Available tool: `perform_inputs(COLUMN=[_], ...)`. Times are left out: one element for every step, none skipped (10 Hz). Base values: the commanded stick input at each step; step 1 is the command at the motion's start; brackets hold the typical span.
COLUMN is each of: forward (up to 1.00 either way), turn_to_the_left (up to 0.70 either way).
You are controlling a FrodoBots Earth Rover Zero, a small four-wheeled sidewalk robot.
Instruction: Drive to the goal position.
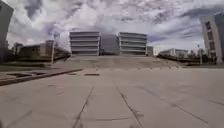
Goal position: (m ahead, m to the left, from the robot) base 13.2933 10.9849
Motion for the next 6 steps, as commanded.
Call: perform_inputs(forward=[1.00,1.00,1.00,1.00,1.00,1.00], turn_to_the_left=[0.00,0.00,0.00,0.00,0.00,0.00])
